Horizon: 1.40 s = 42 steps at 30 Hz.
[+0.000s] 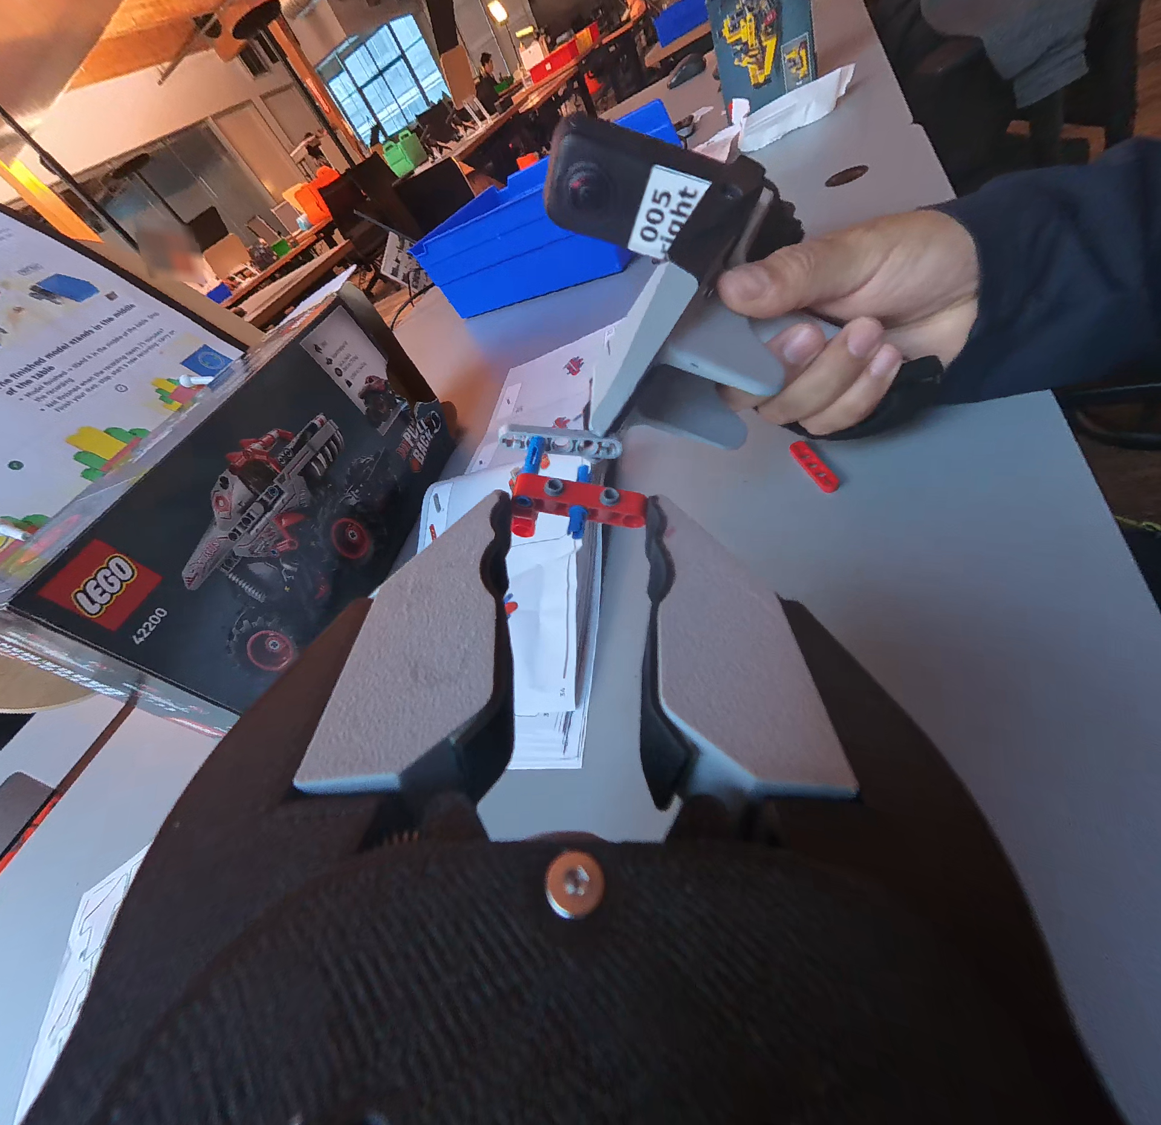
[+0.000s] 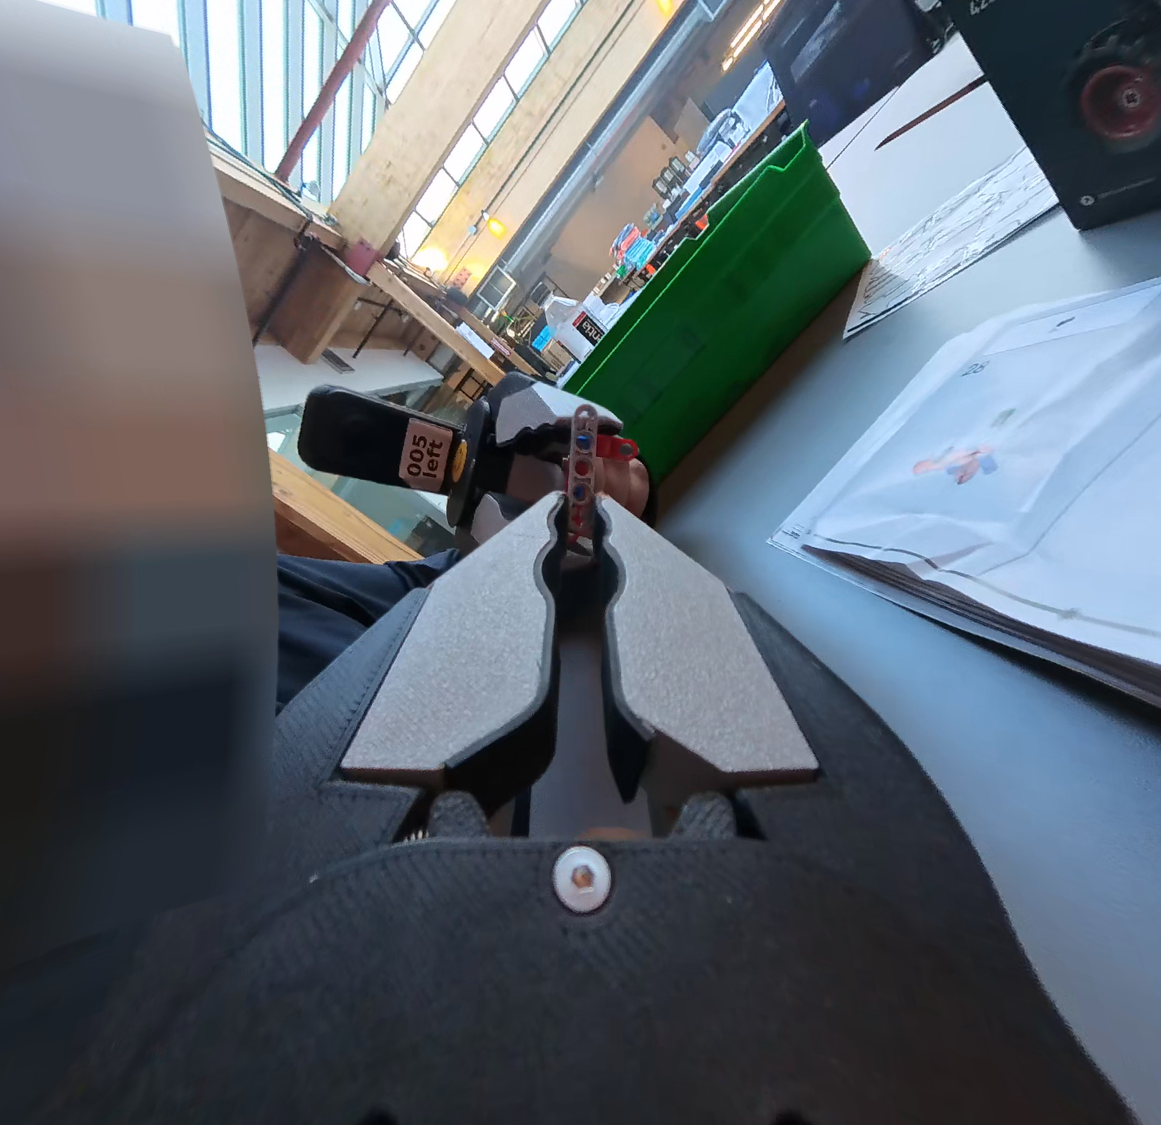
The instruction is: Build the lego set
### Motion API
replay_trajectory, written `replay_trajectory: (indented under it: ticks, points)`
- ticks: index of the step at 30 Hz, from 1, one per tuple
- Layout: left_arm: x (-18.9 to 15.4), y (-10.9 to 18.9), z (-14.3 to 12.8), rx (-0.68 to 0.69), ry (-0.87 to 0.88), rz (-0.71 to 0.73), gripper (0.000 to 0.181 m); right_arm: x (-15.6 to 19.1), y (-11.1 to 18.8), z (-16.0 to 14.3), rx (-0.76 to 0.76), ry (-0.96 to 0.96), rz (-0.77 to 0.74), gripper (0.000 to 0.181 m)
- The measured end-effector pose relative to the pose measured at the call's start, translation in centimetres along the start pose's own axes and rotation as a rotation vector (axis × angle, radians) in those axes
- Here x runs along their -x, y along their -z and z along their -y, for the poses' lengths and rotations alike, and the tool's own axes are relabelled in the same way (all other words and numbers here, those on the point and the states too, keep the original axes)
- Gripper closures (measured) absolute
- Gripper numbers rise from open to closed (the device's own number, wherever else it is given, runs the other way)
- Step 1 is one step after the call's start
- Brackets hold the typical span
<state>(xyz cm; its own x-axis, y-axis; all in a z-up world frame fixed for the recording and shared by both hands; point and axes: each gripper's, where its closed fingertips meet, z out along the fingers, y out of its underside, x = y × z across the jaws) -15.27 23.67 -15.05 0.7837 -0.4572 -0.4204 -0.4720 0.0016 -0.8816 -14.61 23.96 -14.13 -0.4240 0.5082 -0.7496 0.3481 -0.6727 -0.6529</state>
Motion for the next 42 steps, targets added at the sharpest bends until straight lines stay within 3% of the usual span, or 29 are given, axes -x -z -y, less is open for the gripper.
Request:
replay_trajectory:
  ticks: [9,20,42]
  points:
    - [-1.3,-0.4,-1.1,0.061,-0.041,-0.068,0.140,-1.1,-0.1,-1.9,0.159,0.137,-0.111,0.178]
    - [-3.2,-1.0,-2.9,0.137,-0.165,-0.140,0.142,-2.6,1.1,-4.3,0.338,0.123,-0.152,0.178]
    - [-4.3,-1.3,-3.6,0.171,-0.212,-0.176,0.141,-2.5,1.4,-5.4,0.426,0.175,-0.146,0.176]
